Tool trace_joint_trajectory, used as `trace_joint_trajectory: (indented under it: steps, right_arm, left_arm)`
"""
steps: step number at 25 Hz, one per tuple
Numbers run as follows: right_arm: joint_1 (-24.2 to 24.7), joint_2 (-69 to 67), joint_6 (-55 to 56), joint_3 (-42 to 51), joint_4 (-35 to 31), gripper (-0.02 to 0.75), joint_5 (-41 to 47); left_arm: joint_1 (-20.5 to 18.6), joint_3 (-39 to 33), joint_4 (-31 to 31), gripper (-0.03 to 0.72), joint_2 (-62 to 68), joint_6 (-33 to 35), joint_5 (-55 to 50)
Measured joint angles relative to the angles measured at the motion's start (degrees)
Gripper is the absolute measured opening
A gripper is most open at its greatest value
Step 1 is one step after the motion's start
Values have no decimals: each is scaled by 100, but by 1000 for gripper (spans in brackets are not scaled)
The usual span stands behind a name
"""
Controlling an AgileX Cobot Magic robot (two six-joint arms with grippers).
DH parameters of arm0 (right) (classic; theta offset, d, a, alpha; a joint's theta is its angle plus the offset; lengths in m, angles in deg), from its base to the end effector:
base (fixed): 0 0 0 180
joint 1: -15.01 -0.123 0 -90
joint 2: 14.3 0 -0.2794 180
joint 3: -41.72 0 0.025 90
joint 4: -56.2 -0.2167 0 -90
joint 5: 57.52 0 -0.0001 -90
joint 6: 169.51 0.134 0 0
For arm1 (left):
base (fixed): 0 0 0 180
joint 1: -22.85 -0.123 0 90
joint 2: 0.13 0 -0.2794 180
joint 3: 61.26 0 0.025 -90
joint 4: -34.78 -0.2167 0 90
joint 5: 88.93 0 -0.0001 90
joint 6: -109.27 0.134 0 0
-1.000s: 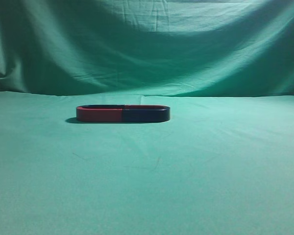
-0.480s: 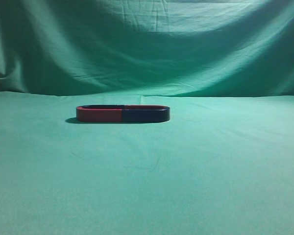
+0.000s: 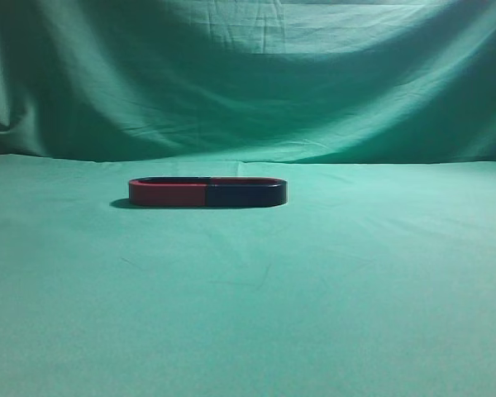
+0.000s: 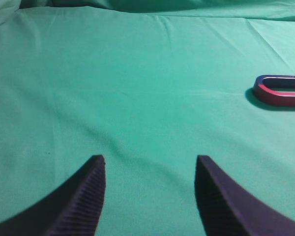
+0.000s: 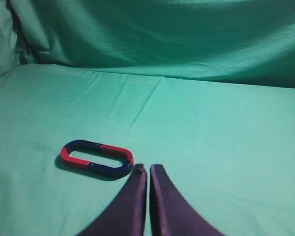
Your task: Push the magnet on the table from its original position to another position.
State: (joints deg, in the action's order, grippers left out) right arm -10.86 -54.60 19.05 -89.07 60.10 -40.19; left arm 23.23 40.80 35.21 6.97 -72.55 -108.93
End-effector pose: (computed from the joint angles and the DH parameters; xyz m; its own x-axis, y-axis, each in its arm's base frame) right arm 0.1196 0.0550 0.2917 -0.2945 -0.0491 -0.9544 -0.3954 0.9155 0.0749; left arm 0.0658 -0.0008 0.1663 -0.2596 -0.0371 -0.9650 -0.0010 0.9993 -0.0381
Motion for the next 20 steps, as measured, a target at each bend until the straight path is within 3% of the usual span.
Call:
trace_joint_trajectory:
  steps: [10,20]
  right_arm:
    - [100,0,570,1383,-173,0,-1262]
    - [792,598,632,1957,-193,0,-1032]
  left_arm:
    - [0,0,0,372,0,0,0]
    - [0,0,0,372,0,0,0]
